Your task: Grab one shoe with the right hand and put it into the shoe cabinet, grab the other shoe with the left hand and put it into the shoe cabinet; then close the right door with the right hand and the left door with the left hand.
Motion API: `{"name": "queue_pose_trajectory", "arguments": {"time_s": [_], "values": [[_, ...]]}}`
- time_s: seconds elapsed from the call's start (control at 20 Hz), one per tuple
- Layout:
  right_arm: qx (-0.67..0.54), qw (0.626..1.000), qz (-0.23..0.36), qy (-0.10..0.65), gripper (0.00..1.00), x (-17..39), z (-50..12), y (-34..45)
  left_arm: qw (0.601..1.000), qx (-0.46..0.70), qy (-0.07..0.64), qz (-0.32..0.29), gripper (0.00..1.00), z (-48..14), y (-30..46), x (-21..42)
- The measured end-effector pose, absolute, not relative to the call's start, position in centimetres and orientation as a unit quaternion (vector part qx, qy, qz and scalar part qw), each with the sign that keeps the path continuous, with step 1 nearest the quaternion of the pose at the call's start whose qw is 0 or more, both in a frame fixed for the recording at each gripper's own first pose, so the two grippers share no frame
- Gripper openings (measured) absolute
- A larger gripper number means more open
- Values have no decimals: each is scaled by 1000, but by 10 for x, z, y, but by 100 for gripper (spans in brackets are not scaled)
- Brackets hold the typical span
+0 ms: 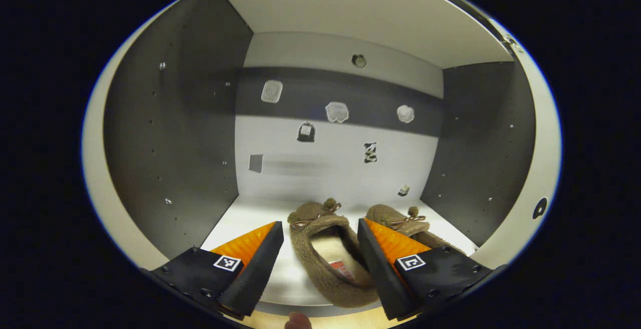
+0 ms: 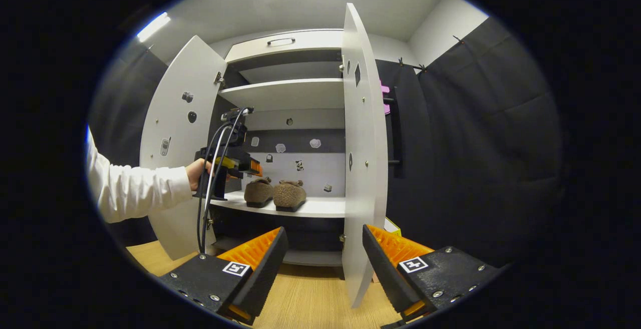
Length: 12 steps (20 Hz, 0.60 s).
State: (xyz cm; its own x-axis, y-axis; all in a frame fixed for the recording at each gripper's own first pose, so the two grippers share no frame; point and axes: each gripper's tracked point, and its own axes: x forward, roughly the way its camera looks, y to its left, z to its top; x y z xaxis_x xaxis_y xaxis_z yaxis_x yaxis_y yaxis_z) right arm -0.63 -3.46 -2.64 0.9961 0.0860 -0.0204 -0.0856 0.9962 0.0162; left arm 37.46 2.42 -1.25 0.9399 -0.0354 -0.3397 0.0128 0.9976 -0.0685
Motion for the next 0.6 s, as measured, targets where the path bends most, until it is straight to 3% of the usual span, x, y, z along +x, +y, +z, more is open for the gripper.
{"name": "queue_pose_trajectory", "arguments": {"time_s": [0.3,0.4,0.6], "values": [[13,998,61,0,93,-10,-17,-23,992,-28,111,-45,99,55,4,301],[15,997,69,-4,92,-10,-15,-18,994,-23,87,-56,94,67,-4,271],[17,997,77,-11,93,-15,-9,-12,996,-16,66,-54,94,65,-2,199]]}}
